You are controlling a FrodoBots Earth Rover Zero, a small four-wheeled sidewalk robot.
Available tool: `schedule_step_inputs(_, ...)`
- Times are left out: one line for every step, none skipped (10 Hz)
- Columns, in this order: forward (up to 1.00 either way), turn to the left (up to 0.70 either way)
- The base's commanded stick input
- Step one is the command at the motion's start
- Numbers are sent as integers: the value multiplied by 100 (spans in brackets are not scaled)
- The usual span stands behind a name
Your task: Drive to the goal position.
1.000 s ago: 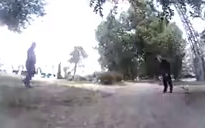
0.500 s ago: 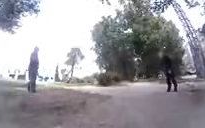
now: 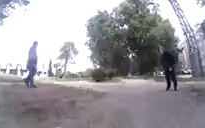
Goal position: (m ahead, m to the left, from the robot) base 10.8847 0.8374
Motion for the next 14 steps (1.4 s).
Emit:
schedule_step_inputs(85, 0)
schedule_step_inputs(85, 0)
schedule_step_inputs(85, 0)
schedule_step_inputs(85, 0)
schedule_step_inputs(85, 0)
schedule_step_inputs(85, 0)
schedule_step_inputs(85, 0)
schedule_step_inputs(85, 0)
schedule_step_inputs(85, 0)
schedule_step_inputs(85, 0)
schedule_step_inputs(85, 0)
schedule_step_inputs(85, 0)
schedule_step_inputs(85, 0)
schedule_step_inputs(85, 0)
